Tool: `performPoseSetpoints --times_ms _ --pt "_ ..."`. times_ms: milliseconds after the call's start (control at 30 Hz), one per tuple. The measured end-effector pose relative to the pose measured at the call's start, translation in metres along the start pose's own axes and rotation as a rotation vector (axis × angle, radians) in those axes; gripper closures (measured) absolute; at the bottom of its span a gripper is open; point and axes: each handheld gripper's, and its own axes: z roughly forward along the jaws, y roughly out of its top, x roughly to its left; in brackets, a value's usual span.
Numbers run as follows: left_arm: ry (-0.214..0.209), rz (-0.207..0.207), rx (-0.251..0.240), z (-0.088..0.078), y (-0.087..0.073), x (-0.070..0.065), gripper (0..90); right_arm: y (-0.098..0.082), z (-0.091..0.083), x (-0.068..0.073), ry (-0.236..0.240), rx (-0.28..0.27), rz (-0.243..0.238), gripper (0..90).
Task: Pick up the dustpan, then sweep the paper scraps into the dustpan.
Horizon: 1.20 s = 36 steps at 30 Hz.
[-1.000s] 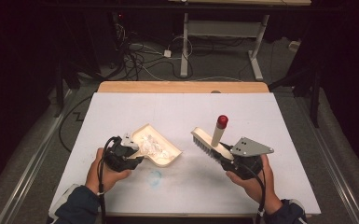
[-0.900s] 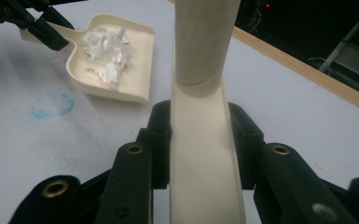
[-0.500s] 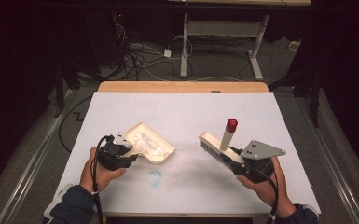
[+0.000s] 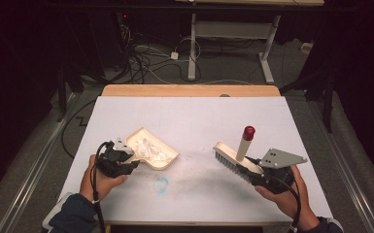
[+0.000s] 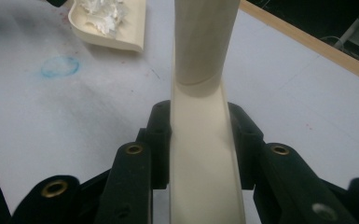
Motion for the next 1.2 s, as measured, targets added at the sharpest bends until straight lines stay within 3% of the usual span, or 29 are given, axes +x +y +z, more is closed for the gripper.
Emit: performPoseSetpoints --times_ms 700,733,933,1133,1200 --pt "0.032 -0.044 -0.020 -0.008 -0.006 0.007 63.7 -0.012 -0.018 0.002 0.079 0.058 0.004 67.7" --pt "0.032 -0.052 -0.021 -0.008 -0.007 0.008 63.7 -0.015 -0.021 -0.001 0.102 0.078 0.017 67.7" --pt "0.054 -0.069 -0.013 -0.009 -0.012 0.014 63.7 -0.023 -0.021 -0.013 0.113 0.126 0.041 67.6" --pt "0.075 -0.092 -0.018 -0.011 -0.014 0.020 63.7 -0.030 -0.022 -0.020 0.082 0.153 0.048 67.6" --pt "0.080 -0.099 -0.020 -0.010 -0.015 0.021 63.7 -0.034 -0.025 -0.026 0.083 0.163 0.073 67.7"
